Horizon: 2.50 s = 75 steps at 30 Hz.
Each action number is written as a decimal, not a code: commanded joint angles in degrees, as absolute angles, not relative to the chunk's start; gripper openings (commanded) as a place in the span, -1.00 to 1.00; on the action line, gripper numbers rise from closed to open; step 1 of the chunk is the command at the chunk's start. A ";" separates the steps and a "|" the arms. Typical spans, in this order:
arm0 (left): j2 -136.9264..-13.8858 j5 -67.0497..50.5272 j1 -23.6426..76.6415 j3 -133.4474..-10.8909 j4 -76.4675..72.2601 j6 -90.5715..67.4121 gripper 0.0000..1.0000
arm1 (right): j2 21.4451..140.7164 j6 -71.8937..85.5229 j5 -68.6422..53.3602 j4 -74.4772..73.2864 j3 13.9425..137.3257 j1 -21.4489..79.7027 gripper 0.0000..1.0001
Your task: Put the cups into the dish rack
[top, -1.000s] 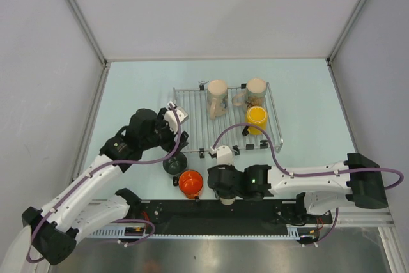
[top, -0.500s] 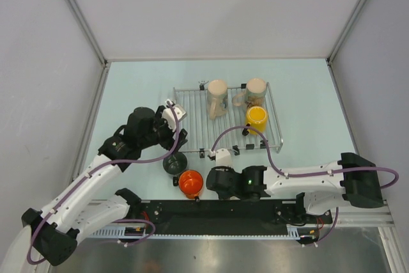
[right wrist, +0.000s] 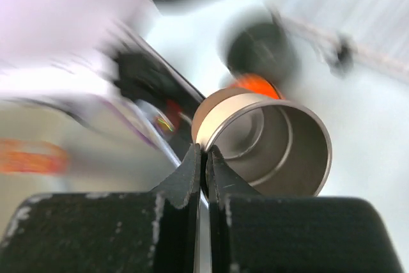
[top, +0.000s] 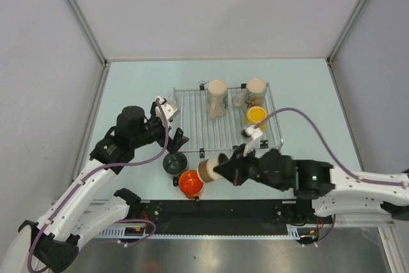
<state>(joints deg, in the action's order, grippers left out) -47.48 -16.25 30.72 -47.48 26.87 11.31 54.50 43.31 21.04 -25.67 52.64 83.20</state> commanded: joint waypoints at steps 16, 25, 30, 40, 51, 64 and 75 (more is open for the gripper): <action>-63.63 -78.28 17.93 -58.97 32.26 13.36 0.99 | 42.01 46.32 -8.96 22.06 38.23 54.14 -1.00; -67.41 -86.30 17.67 -59.32 32.17 12.66 1.00 | 45.26 49.57 -11.78 28.12 36.30 51.24 -1.00; -68.03 -88.16 17.84 -60.20 32.17 13.09 1.00 | 49.56 52.29 -13.88 34.27 34.54 50.36 -1.00; -73.56 -87.01 17.93 -62.40 32.08 13.18 1.00 | 57.48 55.90 -16.26 42.97 33.49 50.19 -1.00; -73.48 -87.19 17.93 -62.84 32.08 14.06 -0.16 | 59.15 55.98 -16.79 45.44 33.31 50.10 -1.00; -70.41 -79.11 13.89 -63.72 27.95 9.06 -0.99 | 54.76 55.02 -13.19 37.71 28.66 48.43 -1.00; -66.53 -68.22 13.89 -64.16 26.10 7.11 -0.99 | 54.85 54.41 -11.78 28.59 29.00 47.81 -0.28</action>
<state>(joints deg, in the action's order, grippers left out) -68.79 -72.71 15.31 -61.36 27.79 5.04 56.55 55.44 -13.13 36.80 29.45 48.66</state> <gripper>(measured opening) 0.716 0.266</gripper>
